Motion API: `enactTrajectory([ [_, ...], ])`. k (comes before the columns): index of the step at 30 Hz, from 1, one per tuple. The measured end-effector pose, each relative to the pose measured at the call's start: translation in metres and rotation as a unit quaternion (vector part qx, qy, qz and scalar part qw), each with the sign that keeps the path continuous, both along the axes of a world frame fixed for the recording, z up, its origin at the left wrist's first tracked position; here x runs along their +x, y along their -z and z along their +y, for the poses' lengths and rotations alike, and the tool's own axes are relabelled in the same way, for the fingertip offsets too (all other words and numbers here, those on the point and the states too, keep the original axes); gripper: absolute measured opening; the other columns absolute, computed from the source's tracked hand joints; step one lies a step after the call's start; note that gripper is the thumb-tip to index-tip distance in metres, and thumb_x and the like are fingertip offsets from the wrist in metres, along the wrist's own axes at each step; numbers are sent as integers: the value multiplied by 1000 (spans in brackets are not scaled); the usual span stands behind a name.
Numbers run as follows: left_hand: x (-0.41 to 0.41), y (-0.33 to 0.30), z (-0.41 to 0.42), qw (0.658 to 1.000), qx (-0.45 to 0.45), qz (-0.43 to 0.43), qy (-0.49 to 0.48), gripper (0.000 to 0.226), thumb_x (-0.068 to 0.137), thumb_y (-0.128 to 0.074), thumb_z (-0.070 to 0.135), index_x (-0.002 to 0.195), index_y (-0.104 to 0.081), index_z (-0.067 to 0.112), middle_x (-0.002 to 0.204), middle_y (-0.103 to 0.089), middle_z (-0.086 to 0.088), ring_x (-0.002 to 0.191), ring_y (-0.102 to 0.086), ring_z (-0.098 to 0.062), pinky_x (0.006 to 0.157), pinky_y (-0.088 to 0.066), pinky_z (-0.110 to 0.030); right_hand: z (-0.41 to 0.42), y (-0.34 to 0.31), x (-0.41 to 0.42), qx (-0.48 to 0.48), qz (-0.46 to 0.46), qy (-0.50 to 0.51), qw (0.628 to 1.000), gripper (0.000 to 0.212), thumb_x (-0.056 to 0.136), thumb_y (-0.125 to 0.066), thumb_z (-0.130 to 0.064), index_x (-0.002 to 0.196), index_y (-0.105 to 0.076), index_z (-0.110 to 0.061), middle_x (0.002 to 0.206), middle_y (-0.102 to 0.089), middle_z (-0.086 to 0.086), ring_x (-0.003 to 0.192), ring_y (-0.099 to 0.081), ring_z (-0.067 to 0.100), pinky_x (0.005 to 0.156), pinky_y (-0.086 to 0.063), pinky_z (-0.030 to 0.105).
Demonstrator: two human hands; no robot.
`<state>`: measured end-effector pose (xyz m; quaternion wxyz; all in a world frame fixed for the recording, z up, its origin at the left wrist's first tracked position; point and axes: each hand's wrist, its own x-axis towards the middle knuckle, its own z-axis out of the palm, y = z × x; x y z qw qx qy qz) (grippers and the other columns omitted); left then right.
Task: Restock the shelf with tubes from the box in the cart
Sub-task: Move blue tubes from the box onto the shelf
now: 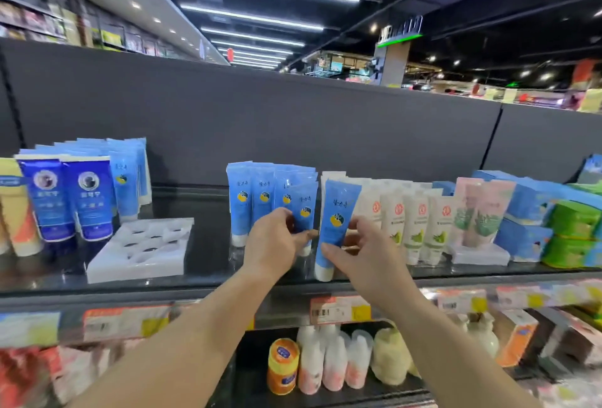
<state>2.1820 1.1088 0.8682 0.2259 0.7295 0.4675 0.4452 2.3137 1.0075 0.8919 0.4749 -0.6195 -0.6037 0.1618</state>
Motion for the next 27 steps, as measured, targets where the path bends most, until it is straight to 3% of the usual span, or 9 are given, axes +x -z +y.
enactTrajectory([
  [4, 3, -6, -2, 998, -12, 60, -28, 19, 84, -70, 36, 80, -53, 30, 74, -58, 18, 71, -56, -2, 68, -46, -23, -1, 4, 7, -9, -6, -22, 1000, 26, 85, -71, -32, 91, -50, -46, 93, -65, -18, 88, -62, 2, 77, -55, 25],
  [8, 6, -8, -3, 995, -25, 86, -35, 15, 87, -67, 37, 90, -56, 28, 79, -58, 17, 79, -57, -6, 79, -51, -29, -2, 5, 10, -14, 0, -31, 999, 27, 86, -70, -31, 103, -50, -41, 92, -62, -20, 87, -60, 0, 67, -47, 15],
  [13, 8, -8, -1, 995, -43, 83, -33, 25, 86, -67, 40, 104, -62, 24, 96, -66, 11, 89, -62, -8, 84, -54, -33, -2, 8, 9, -20, 7, -28, 999, 29, 87, -69, -30, 106, -48, -39, 90, -59, -21, 86, -58, -3, 61, -43, 12],
  [19, 6, -4, 3, 994, -46, 83, -44, 25, 84, -69, 43, 95, -57, 24, 89, -62, 10, 82, -60, -8, 77, -53, -32, 4, 6, 3, -7, 28, -18, 999, 27, 86, -70, -30, 105, -52, -37, 92, -62, -17, 87, -61, 3, 68, -49, 16],
  [23, 7, -3, 2, 994, -39, 83, -61, 26, 82, -69, 44, 84, -52, 25, 81, -61, 10, 70, -54, -6, 61, -43, -24, 9, 7, -4, 9, 33, -11, 999, 28, 85, -71, -30, 100, -50, -41, 92, -62, -18, 88, -62, 2, 71, -51, 18],
  [27, 7, -2, 1, 993, -40, 82, -77, 25, 81, -68, 44, 84, -53, 24, 81, -61, 9, 71, -53, -8, 63, -43, -28, 13, 10, -9, 3, 34, -7, 999, 29, 85, -71, -32, 106, -53, -36, 98, -65, -15, 91, -63, 3, 74, -53, 21],
])
